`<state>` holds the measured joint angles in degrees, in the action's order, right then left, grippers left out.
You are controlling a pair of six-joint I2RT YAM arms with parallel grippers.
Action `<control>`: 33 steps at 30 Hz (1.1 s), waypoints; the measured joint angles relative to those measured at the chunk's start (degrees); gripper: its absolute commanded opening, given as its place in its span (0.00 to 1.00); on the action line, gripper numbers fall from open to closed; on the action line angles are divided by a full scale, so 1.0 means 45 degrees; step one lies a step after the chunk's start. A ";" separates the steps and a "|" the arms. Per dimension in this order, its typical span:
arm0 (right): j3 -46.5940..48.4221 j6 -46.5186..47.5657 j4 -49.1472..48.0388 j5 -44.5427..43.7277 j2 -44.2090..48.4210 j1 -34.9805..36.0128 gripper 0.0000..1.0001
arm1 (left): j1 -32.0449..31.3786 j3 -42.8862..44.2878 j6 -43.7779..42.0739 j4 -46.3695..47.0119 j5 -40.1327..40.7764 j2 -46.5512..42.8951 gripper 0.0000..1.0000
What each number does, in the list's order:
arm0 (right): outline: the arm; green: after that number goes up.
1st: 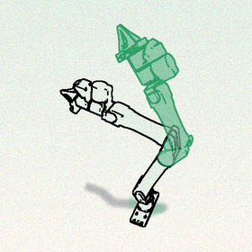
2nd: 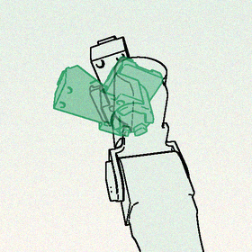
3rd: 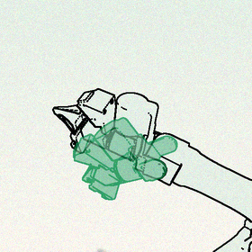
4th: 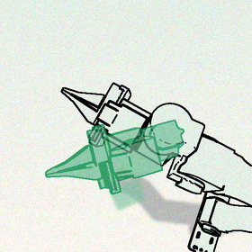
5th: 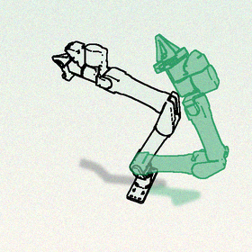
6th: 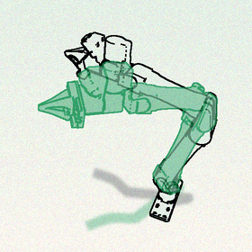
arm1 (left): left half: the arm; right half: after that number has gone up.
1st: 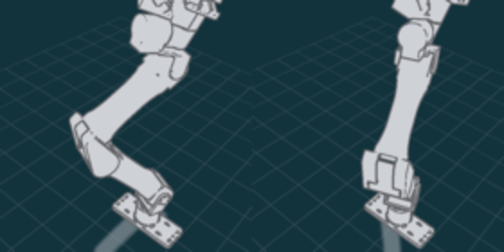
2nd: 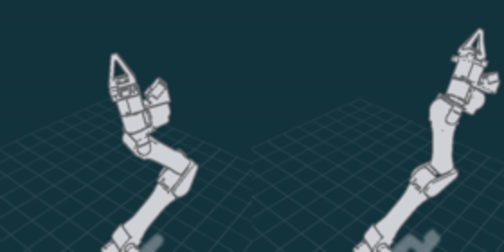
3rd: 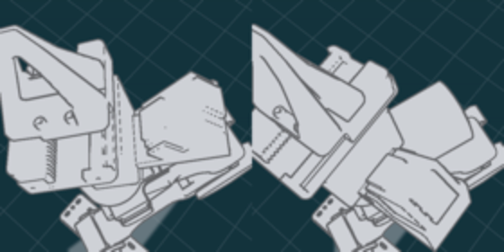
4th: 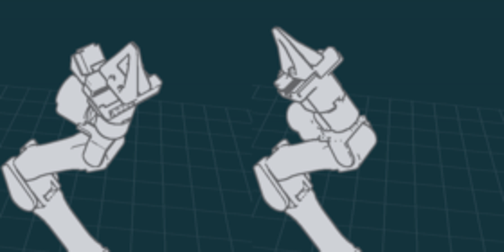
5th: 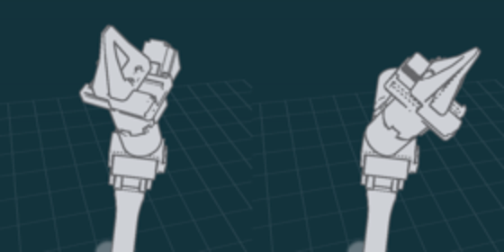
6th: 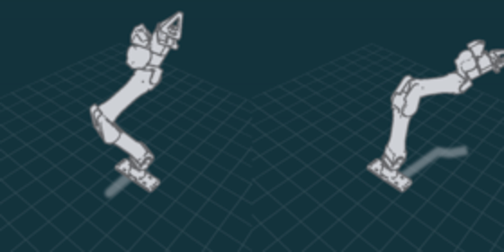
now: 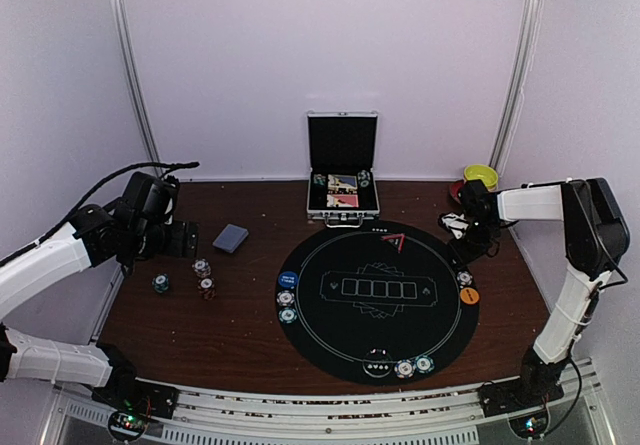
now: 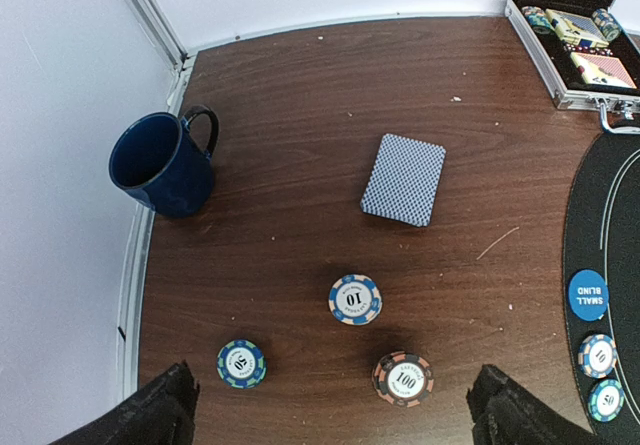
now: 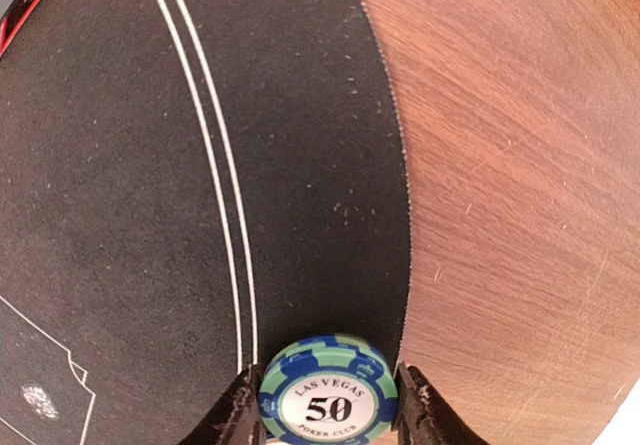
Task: Distribute texas hold em gaming equipment
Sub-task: Place the poker chips pile in the big blind area, then pick up the pile of poker chips from the pile of poker chips.
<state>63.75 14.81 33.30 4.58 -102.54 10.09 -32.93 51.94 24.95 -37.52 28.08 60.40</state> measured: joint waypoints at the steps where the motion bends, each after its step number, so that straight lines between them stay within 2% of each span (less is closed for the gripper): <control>1: 0.0000 0.0029 -0.0005 -0.0019 0.0000 0.0000 0.53 | 0.0000 0.0000 0.0000 0.0000 -0.0005 0.0000 0.98; 10: 0.0000 0.0039 -0.0097 -0.0083 0.0000 -0.0010 0.68 | 0.0000 0.0000 0.0000 0.0000 -0.0005 -0.0015 0.98; 17: 0.0039 0.0053 -0.0097 -0.0126 0.0447 0.0024 0.92 | 0.0000 0.0000 -0.0019 0.0000 0.0000 -0.0019 0.98; 20: 0.0253 0.0078 0.0019 -0.0175 0.1200 0.0267 0.99 | 0.0000 -0.0005 -0.0068 0.0005 -0.0005 -0.0019 0.98; 26: 0.1676 0.0058 0.0408 -0.0228 0.2540 0.1540 1.00 | 0.0000 -0.0073 -0.0175 0.0049 -0.0039 0.0063 0.98; 33: 0.4017 -0.0296 0.0947 -0.0330 0.2618 0.3725 1.00 | 0.0058 -0.0087 -0.0306 0.0102 -0.0797 0.1472 0.98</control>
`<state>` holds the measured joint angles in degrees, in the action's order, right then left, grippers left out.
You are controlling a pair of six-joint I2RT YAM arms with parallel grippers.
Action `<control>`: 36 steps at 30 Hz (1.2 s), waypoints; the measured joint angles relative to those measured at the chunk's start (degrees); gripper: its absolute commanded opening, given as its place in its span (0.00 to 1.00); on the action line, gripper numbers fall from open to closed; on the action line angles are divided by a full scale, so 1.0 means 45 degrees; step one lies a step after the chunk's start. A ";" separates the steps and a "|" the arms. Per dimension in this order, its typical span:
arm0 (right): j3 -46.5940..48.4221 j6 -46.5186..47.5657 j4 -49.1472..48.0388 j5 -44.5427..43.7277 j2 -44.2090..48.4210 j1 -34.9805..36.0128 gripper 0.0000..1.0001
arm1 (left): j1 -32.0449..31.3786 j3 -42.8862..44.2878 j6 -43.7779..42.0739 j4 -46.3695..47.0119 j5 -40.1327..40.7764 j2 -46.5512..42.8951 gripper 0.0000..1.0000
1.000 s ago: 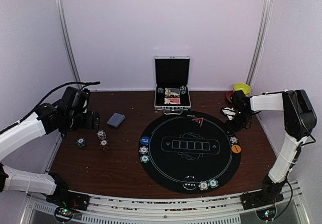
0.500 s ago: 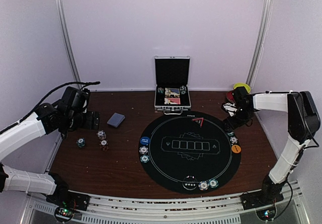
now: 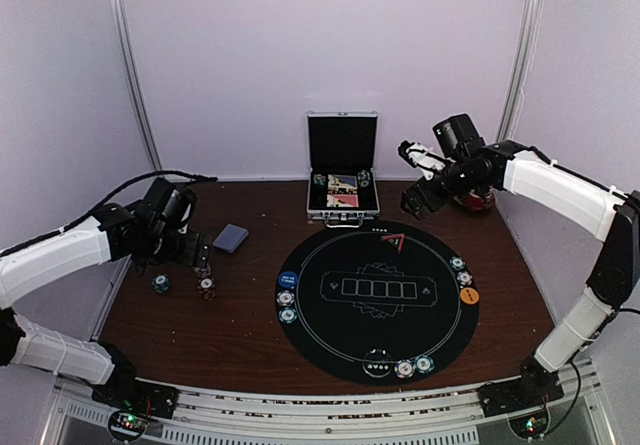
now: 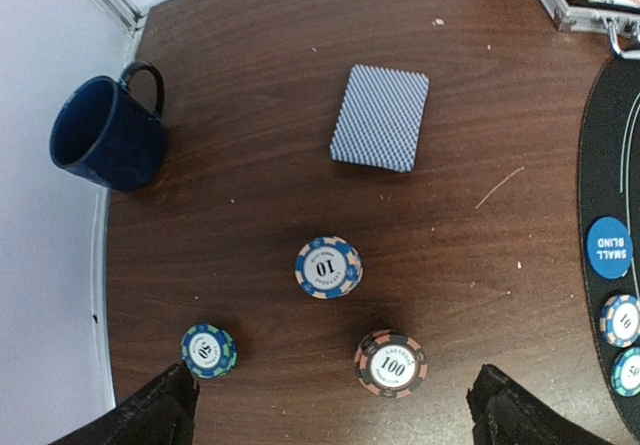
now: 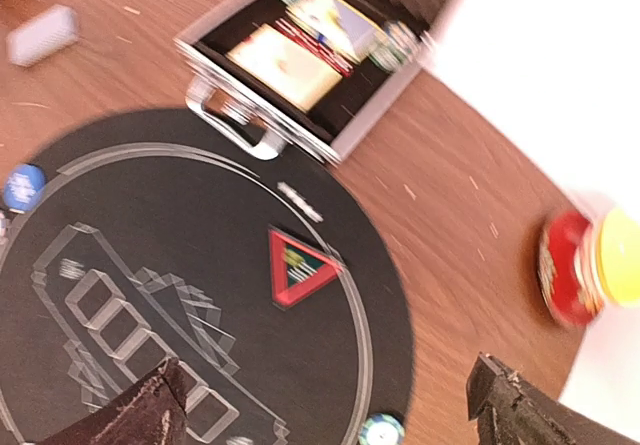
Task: Distribute texas hold em gaming equipment
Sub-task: Pick up the pile of poker chips from the pile of poker chips.
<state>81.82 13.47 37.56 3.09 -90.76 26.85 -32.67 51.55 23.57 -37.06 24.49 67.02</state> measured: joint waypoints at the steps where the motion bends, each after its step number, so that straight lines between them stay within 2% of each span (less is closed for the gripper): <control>1: 0.0180 -0.0049 0.0000 0.0010 0.0000 0.0340 1.00 | 0.0000 0.0005 -0.0019 -0.0005 -0.0136 0.0316 0.98; 7: -0.0311 -0.0083 -0.0423 0.0180 0.0000 0.1268 1.00 | 0.0000 0.0146 0.0019 -0.0209 -0.1083 0.2278 0.98; 13: -0.1583 -0.0029 -0.0801 0.0151 -0.0068 0.1389 1.00 | 0.0000 0.0146 0.0733 -0.0170 -0.2322 0.3070 0.98; 23: -0.2103 0.0029 -0.1443 0.0063 0.0427 0.1559 1.00 | 0.0000 -0.0277 0.2545 0.0962 -0.2477 0.2123 0.98; 30: -0.2171 0.0058 -0.1773 -0.0117 0.0680 0.1593 1.00 | 0.0000 -0.0393 0.2909 0.1690 -0.1807 0.2118 0.98; 36: -0.2268 0.0083 -0.1865 -0.0393 0.0680 0.1763 1.00 | 0.0000 -0.1477 0.3050 0.2477 -0.1574 0.2001 0.98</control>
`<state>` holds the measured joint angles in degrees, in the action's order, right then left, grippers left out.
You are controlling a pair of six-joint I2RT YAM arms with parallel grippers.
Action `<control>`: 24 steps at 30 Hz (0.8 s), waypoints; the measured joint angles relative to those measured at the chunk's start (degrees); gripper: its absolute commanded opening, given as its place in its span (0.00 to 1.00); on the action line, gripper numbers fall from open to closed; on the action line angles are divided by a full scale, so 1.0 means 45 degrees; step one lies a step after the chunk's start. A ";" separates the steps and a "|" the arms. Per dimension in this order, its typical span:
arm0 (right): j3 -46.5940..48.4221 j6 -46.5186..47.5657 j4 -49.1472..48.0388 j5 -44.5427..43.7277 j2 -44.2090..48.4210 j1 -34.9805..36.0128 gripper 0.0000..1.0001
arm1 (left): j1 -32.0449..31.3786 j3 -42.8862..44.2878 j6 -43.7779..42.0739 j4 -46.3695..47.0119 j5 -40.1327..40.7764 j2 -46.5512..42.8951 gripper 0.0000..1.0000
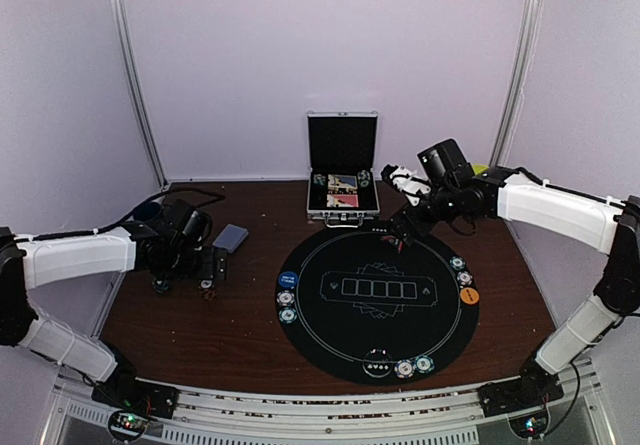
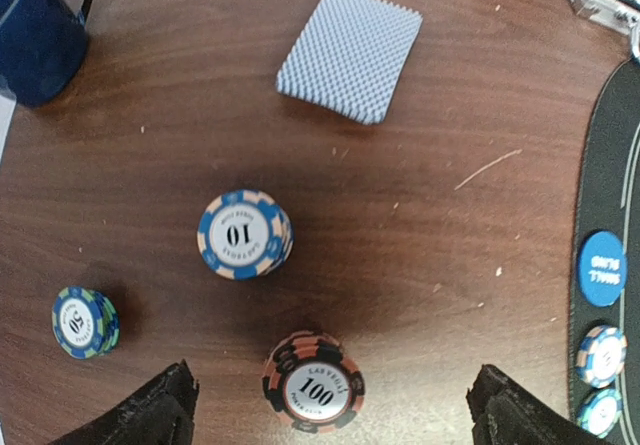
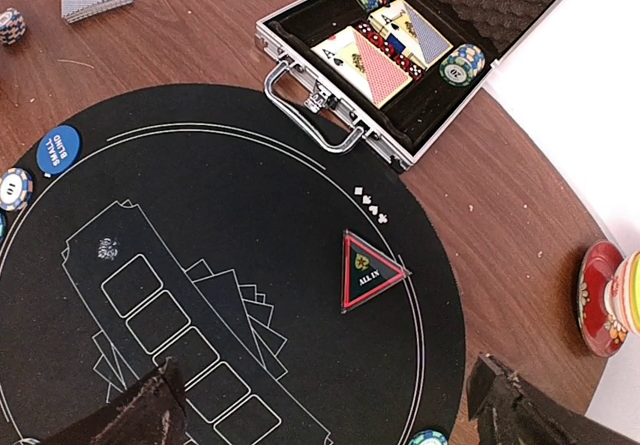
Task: Distribute texas hold em gaming equipment
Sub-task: Pick up the pile of poker chips from the pile of poker chips.
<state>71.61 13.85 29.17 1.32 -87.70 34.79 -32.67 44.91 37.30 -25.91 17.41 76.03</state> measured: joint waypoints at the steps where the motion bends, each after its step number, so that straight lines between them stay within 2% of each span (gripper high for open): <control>1: 0.0000 0.0019 -0.0044 -0.0058 0.0000 0.0029 1.00 | 0.0000 -0.0194 0.0034 0.0053 0.0000 -0.0010 0.98; 13: -0.0204 0.0267 -0.0160 -0.0627 -0.0034 0.0359 1.00 | 0.0000 -0.1151 0.0112 0.0316 -0.0063 -0.0583 0.94; 24: -0.0219 0.0267 -0.0165 -0.0738 -0.0039 0.0359 1.00 | 0.0000 -0.1161 0.0117 0.0471 -0.0267 -0.0049 0.91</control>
<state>70.63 15.05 28.42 -2.00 -87.88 36.40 -32.67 39.68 37.82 -23.79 16.21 75.81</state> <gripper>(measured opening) 0.999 0.919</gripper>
